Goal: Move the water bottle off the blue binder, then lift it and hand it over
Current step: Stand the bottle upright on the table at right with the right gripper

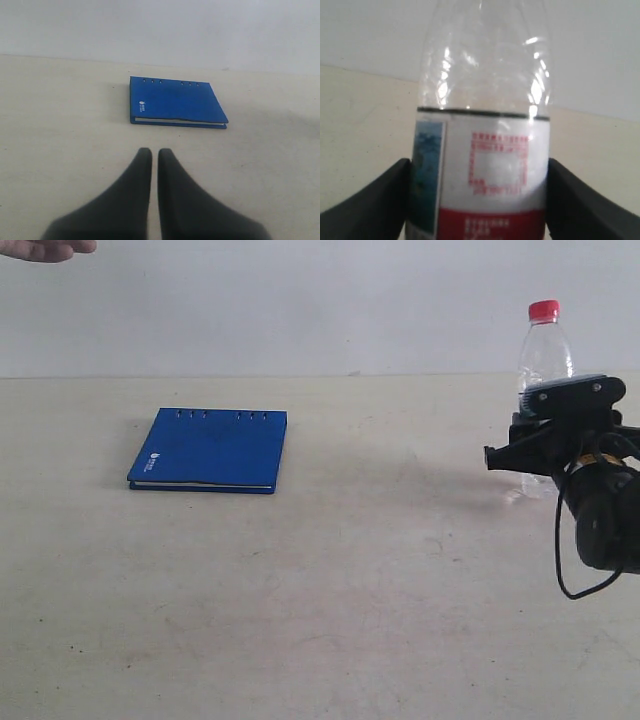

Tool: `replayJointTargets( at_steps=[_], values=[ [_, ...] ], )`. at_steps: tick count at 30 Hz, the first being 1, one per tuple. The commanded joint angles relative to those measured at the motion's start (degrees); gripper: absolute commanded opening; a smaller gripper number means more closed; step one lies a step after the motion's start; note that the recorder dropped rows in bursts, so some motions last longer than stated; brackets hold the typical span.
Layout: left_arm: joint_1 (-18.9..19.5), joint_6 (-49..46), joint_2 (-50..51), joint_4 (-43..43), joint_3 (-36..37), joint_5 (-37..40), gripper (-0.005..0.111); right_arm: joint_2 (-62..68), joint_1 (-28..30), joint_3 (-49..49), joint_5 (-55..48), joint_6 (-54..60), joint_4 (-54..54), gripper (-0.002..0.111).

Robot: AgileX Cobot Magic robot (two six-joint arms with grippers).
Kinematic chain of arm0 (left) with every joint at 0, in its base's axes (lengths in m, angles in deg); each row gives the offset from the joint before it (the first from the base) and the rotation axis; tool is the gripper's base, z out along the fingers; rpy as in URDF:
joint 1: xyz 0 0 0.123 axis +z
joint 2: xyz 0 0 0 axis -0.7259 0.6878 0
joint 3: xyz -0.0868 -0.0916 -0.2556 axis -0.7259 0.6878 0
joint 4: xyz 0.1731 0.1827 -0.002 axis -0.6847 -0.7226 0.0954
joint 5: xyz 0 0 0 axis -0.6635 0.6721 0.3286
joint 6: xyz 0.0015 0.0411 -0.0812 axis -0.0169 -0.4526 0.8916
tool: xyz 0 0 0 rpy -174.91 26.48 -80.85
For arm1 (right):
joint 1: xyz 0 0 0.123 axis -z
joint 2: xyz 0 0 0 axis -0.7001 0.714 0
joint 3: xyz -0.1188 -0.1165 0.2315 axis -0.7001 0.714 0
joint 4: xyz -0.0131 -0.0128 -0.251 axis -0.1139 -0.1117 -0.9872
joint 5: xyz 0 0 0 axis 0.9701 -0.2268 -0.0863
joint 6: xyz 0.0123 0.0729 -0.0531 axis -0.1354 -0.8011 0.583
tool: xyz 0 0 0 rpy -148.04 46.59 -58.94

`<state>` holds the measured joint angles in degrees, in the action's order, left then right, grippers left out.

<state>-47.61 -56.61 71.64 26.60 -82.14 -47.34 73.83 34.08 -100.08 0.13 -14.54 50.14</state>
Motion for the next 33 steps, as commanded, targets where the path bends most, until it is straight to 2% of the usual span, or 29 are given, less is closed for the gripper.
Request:
replayJointTargets(
  at_steps=[1, 5, 6, 11, 12, 19, 25, 33],
  values=[
    [-0.11, 0.00, -0.12, 0.44, 0.16, -0.86, 0.005, 0.11, 0.38, 0.00, -4.65, 0.89, -0.10, 0.066],
    [-0.11, 0.00, -0.12, 0.44, 0.16, -0.86, 0.005, 0.11, 0.38, 0.00, -4.65, -0.06, -0.10, 0.062],
    [-0.11, 0.00, -0.12, 0.44, 0.16, -0.86, 0.005, 0.11, 0.38, 0.00, -4.80, -0.89, 0.21, 0.054],
    [-0.11, 0.00, -0.12, 0.44, 0.16, -0.86, 0.005, 0.11, 0.49, 0.00, -4.88, -3.32, 0.72, 0.003],
    [-0.11, 0.00, -0.12, 0.44, 0.16, -0.86, 0.005, 0.11, 0.49, 0.00, -4.88, -4.48, 0.72, 0.000],
    [-0.11, 0.00, -0.12, 0.44, 0.16, -0.86, 0.005, -0.10, 0.49, 0.00, -1.86, -6.06, 0.72, 0.000],
    [-0.11, 0.00, -0.12, 0.44, 0.16, -0.86, 0.005, -6.61, 0.37, 0.00, 3.34, -4.55, -2.10, 0.000],
    [-0.11, 0.00, -0.12, 0.44, 0.16, -0.86, 0.005, -13.86, 0.50, -0.24, -3.41, -3.76, -2.47, 0.000]
  ],
)
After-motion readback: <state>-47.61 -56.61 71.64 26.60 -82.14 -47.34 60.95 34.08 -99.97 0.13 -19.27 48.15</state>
